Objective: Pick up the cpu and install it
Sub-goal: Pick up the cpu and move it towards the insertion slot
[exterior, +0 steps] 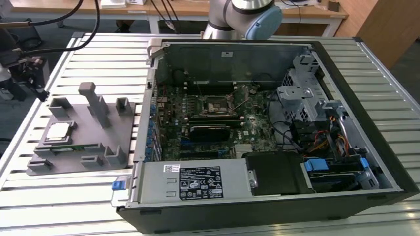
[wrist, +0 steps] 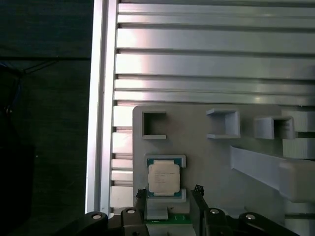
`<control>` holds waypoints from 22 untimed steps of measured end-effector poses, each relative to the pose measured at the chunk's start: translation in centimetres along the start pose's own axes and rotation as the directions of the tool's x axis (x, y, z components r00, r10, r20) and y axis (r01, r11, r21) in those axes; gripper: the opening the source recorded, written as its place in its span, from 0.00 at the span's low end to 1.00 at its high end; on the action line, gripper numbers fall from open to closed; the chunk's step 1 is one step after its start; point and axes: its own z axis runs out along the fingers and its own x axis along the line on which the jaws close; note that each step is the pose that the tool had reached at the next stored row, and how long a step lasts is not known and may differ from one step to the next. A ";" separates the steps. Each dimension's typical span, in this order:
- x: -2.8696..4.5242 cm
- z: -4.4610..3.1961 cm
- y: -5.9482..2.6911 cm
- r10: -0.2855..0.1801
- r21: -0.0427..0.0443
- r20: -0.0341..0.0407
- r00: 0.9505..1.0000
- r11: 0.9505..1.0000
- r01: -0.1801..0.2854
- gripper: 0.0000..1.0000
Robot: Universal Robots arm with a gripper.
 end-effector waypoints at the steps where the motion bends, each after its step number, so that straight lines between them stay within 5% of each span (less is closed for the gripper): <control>1: 0.00 0.04 -0.01 0.000 0.000 0.000 1.000 1.000 0.000 0.47; 6: -0.01 0.33 -0.03 0.000 0.000 0.000 1.000 1.000 0.000 0.48; 9: -0.01 0.66 -0.06 -0.008 0.000 0.000 1.000 1.000 0.008 0.60; 22: -0.03 2.18 -0.15 -0.021 0.000 -0.001 1.000 1.000 0.021 0.60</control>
